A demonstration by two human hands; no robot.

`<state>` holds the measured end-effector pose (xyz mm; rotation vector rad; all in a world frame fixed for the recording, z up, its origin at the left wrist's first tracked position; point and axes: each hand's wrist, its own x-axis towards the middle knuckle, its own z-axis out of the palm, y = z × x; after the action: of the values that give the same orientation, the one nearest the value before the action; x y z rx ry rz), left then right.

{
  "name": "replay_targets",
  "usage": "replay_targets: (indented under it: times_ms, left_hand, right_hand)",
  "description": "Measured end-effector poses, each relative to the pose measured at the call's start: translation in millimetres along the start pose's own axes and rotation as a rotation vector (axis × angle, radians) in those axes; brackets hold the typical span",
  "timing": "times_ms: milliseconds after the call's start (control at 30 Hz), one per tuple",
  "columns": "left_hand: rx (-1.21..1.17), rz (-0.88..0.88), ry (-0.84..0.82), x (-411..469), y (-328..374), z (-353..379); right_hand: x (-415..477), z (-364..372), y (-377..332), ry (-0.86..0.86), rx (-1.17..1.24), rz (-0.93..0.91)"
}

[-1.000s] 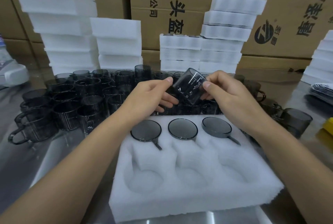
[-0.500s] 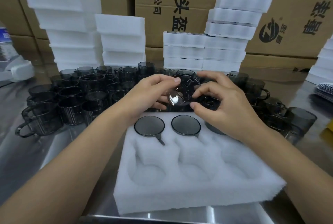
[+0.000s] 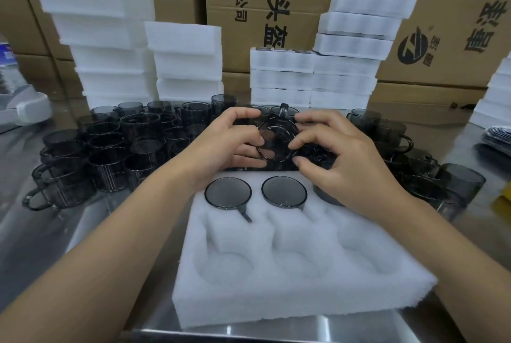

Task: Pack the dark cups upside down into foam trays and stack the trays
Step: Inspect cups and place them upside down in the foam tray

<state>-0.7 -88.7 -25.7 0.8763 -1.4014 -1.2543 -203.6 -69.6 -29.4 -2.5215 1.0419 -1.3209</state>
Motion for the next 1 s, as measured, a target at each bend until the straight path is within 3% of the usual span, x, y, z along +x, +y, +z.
replay_targets:
  times_ms: [267,500,767,867,1000]
  left_hand:
    - [-0.05,0.016,-0.028,-0.5,1.9,-0.6]
    - [0.012,0.049,-0.129,-7.2,9.5,-8.8]
    - [0.086,0.038,-0.22,-25.5,23.5,-11.8]
    - [0.135,0.058,-0.182,-41.2,20.7,-14.9]
    - [0.244,0.145,0.008,-68.6,7.7,-23.5]
  right_hand:
    - [4.1,-2.3,-1.6,-0.007,0.057,0.013]
    - [22.7,-19.4,-22.9,-0.165,0.059,0.125]
    - [15.3,-23.1,-58.9,-0.131,-0.07,0.085]
    - [11.2,-24.3,-67.0,-0.153,-0.103,0.074]
    - [-0.5,-19.3,-77.3,-0.194,-0.003,0.119]
